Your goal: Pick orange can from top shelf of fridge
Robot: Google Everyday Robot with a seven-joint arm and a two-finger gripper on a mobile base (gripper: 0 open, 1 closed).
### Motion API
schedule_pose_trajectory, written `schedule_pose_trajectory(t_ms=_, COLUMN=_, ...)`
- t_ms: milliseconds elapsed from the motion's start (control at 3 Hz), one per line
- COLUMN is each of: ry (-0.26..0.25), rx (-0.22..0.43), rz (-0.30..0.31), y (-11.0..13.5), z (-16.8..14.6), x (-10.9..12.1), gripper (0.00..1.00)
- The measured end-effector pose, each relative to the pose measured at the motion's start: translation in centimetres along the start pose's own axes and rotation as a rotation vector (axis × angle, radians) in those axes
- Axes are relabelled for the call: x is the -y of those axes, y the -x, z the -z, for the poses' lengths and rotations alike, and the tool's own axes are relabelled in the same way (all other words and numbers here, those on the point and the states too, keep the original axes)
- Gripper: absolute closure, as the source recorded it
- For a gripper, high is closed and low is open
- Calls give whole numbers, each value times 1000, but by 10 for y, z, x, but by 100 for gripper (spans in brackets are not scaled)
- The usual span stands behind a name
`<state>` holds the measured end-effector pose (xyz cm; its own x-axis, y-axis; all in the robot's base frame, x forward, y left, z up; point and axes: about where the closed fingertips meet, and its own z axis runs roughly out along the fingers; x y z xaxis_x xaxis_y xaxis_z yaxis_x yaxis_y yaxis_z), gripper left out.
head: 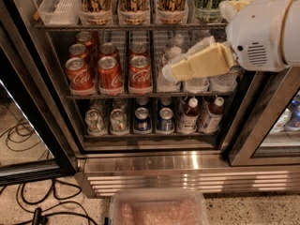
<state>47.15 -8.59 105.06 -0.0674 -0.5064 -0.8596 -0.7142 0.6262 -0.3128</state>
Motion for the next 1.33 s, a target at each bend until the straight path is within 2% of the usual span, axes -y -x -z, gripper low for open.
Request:
schedule_pose_trajectory(t_ms=333, ry=-58, rx=-21, rz=-72, y=-14, z=1, x=-9, gripper=2)
schedule_pose_trajectory(t_ms=667, ry=-181, rx=-2, rz=-108, y=-23, z=-10, x=8, gripper=0)
schedule_pose_trajectory(t_ms=1000, ry=-278, rx=27, rz=-129, y=-28, z=-22, x=27, gripper=4)
schedule_pose_trajectory(t_ms=1333, ry=-354, rx=67, rz=-113, y=-25, z=-36, x=47, gripper=0)
